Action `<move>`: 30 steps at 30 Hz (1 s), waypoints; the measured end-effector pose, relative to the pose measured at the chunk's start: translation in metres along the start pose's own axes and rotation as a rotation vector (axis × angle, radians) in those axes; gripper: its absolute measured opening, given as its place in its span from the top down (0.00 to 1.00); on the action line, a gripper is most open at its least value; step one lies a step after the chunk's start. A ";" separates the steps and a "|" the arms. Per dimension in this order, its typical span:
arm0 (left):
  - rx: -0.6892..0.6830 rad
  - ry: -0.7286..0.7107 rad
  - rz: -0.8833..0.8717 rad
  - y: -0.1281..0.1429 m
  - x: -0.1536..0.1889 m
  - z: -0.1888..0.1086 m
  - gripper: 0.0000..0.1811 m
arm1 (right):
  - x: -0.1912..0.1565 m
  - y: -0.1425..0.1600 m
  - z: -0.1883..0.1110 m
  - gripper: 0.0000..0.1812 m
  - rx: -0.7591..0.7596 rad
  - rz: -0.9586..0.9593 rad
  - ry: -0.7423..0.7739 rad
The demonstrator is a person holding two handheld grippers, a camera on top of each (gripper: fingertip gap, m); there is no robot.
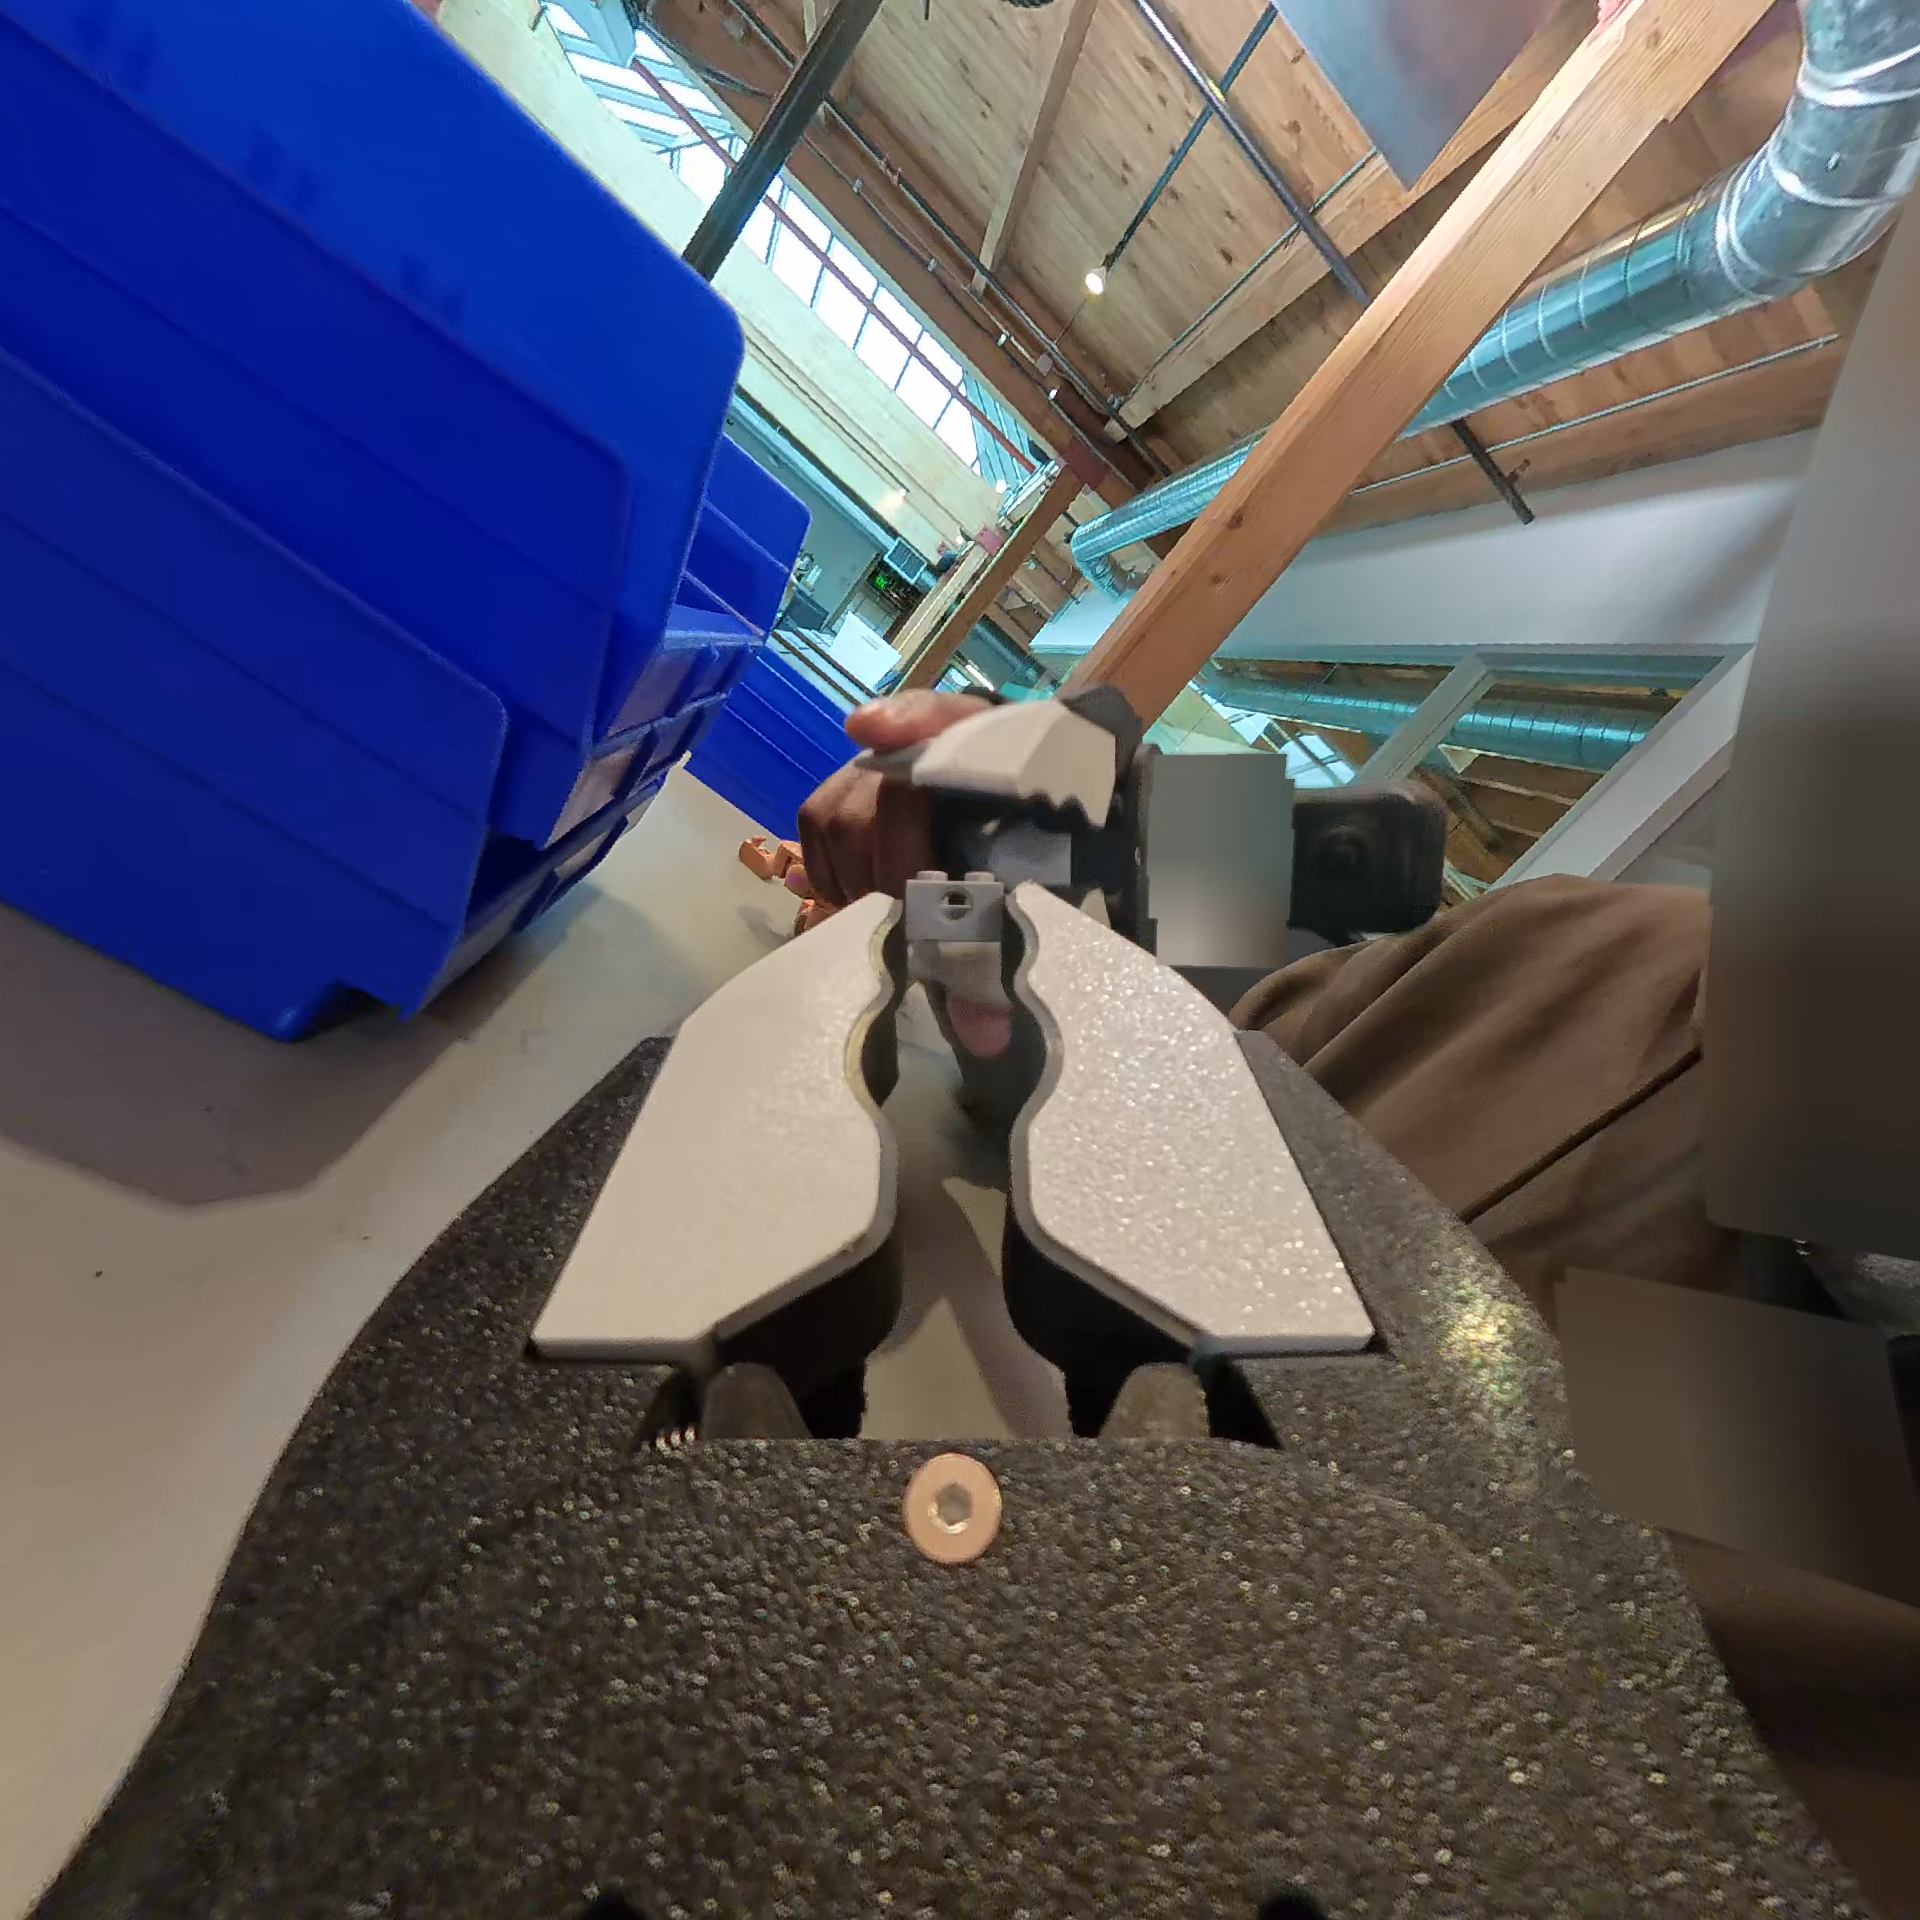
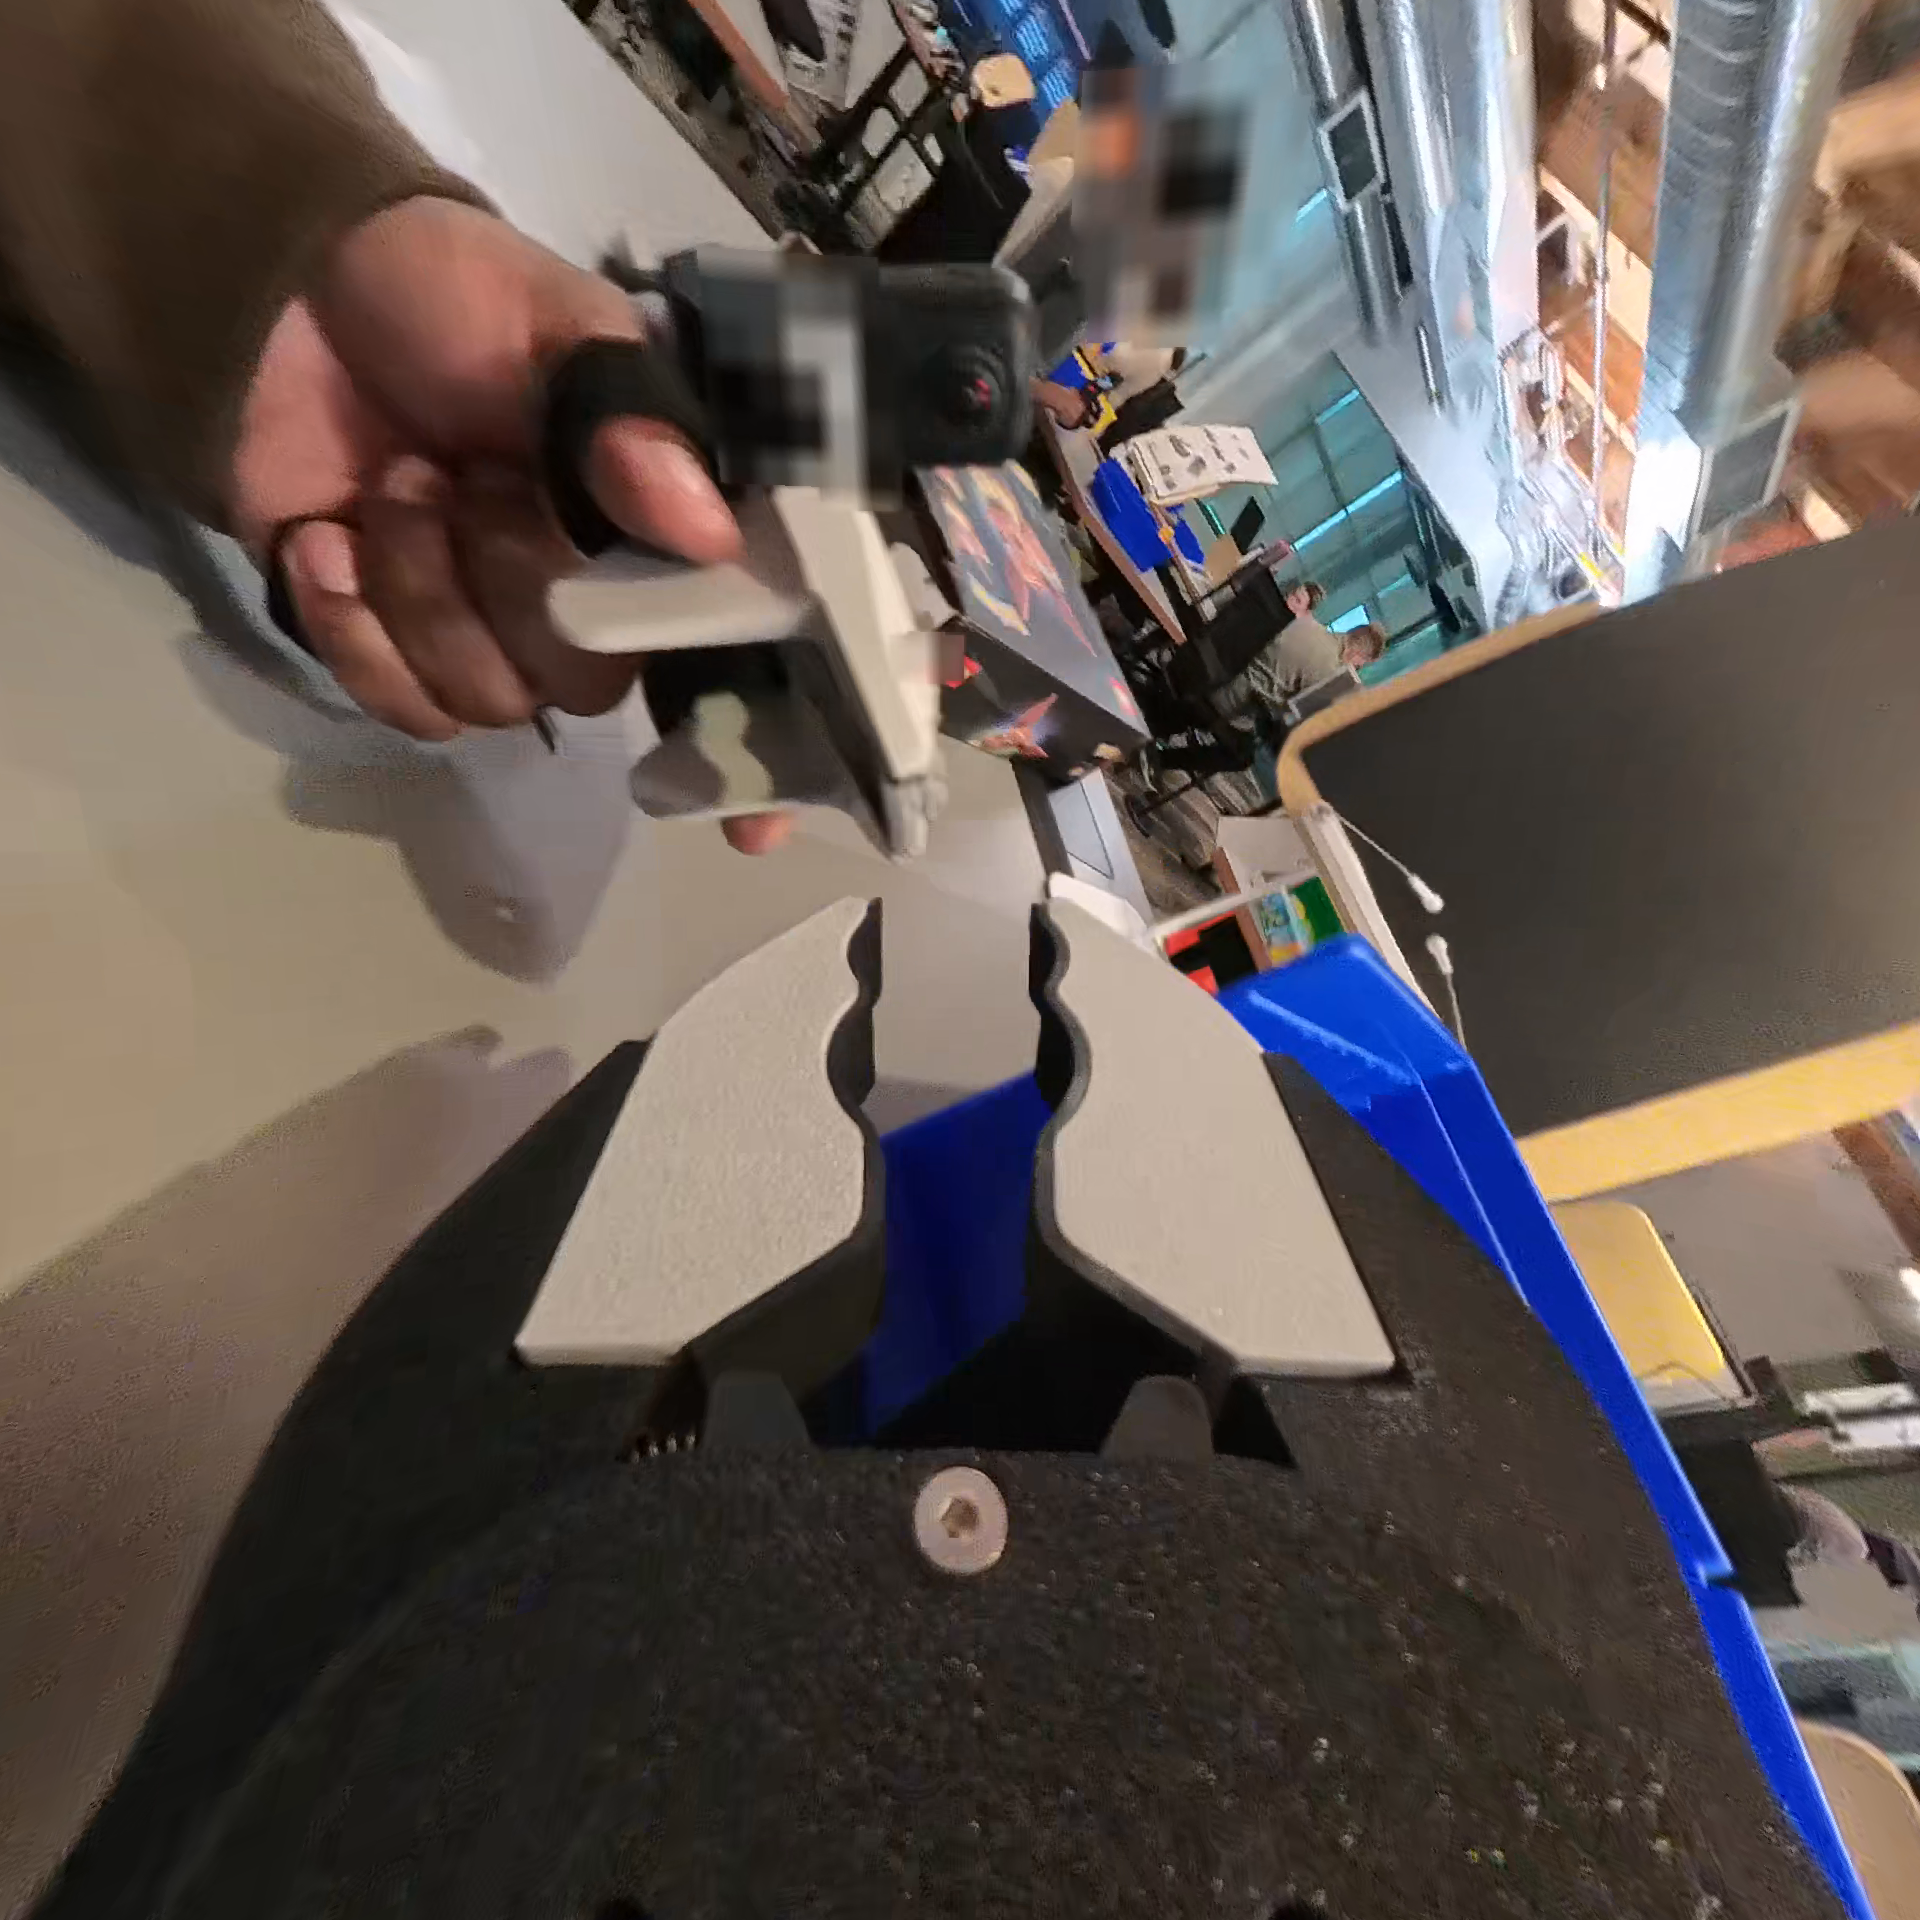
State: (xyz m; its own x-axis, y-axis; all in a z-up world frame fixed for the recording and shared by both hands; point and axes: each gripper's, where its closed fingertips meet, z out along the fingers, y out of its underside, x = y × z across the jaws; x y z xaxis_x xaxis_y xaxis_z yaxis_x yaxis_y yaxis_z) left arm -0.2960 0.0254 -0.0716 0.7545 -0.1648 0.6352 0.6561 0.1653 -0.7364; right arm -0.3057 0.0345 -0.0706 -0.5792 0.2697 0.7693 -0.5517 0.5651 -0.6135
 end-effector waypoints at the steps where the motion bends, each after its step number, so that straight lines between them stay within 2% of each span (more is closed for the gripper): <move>1: 0.004 0.007 -0.007 0.000 0.001 0.000 0.91 | -0.006 -0.003 0.003 0.85 0.008 -0.012 -0.011; 6: -0.007 0.020 -0.020 0.004 0.002 0.003 0.91 | -0.011 -0.013 0.010 0.87 0.050 -0.015 0.025; 9: -0.009 0.031 -0.036 0.006 0.003 0.005 0.91 | -0.013 -0.014 0.012 0.95 0.049 -0.041 0.044; 14: 0.033 0.047 -0.053 -0.001 0.005 0.004 0.91 | -0.004 -0.016 0.008 0.97 0.060 -0.024 0.075; 16: 0.080 0.041 -0.053 -0.009 0.005 0.000 0.91 | 0.009 -0.016 0.003 0.97 0.067 -0.013 0.121; 18: 0.103 0.026 -0.053 -0.014 0.002 -0.004 0.92 | 0.040 -0.011 -0.006 0.97 0.048 -0.008 0.240; 20: 0.092 0.018 -0.053 -0.013 0.000 -0.005 0.92 | 0.088 0.012 -0.019 0.97 -0.069 0.042 0.430; 21: 0.086 0.017 -0.052 -0.012 -0.001 -0.004 0.92 | 0.105 0.028 -0.023 0.95 -0.142 0.098 0.472; 23: 0.067 0.019 -0.051 -0.008 0.000 -0.002 0.93 | 0.114 0.059 -0.023 0.83 -0.257 0.228 0.431; 24: 0.055 0.019 -0.048 -0.005 0.000 -0.001 0.93 | 0.112 0.068 -0.024 0.81 -0.281 0.265 0.409; 27: 0.027 0.008 -0.033 -0.001 -0.001 0.001 0.93 | 0.093 0.067 -0.024 0.83 -0.246 0.256 0.337; 30: 0.019 -0.015 -0.020 -0.001 -0.005 0.000 0.93 | 0.055 0.056 -0.018 0.89 -0.216 0.234 0.143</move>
State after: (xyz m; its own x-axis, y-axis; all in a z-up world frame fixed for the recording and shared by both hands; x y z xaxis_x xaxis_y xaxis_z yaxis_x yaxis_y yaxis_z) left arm -0.3001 0.0256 -0.0740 0.7414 -0.1533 0.6533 0.6710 0.1809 -0.7190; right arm -0.3570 0.0951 -0.0595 -0.5769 0.5095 0.6385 -0.2651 0.6226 -0.7363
